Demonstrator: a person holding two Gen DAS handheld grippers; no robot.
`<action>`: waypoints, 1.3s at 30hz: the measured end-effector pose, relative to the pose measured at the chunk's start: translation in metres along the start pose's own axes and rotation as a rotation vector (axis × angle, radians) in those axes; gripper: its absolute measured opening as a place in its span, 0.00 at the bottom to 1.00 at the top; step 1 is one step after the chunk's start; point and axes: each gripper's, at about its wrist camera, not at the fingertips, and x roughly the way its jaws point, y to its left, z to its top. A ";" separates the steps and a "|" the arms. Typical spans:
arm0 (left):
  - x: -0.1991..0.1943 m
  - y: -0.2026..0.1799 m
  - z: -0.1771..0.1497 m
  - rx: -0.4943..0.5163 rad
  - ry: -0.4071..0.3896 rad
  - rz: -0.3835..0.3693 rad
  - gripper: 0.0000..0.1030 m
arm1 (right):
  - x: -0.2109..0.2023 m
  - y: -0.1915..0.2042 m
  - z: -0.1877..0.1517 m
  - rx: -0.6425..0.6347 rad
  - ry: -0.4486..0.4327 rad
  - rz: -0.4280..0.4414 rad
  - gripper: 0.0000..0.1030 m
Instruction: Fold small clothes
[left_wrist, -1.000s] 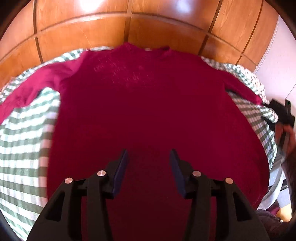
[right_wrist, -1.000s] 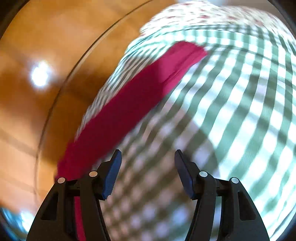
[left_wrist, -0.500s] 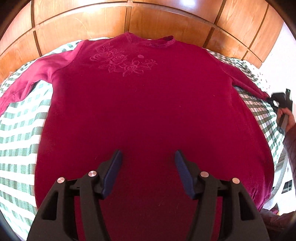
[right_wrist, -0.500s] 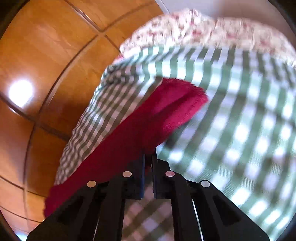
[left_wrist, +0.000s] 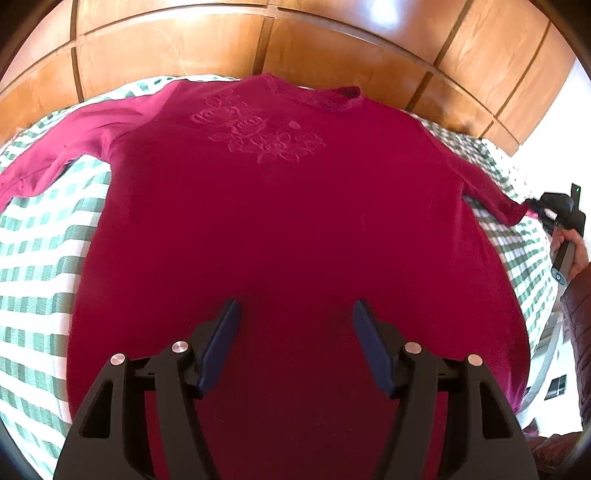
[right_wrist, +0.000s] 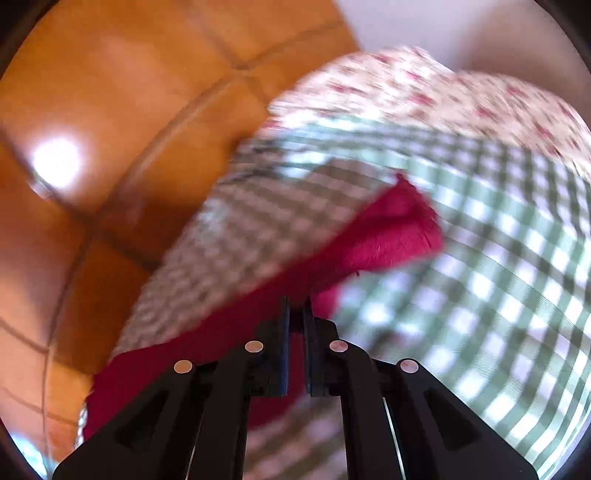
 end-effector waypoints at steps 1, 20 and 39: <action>-0.001 0.003 0.000 -0.009 -0.004 -0.004 0.62 | -0.003 0.016 0.000 -0.026 0.001 0.031 0.05; -0.021 0.062 0.036 -0.224 -0.097 -0.120 0.61 | 0.006 0.372 -0.224 -0.713 0.379 0.613 0.41; 0.057 0.067 0.132 -0.279 -0.026 -0.109 0.33 | 0.009 0.174 -0.194 -0.279 0.425 0.538 0.77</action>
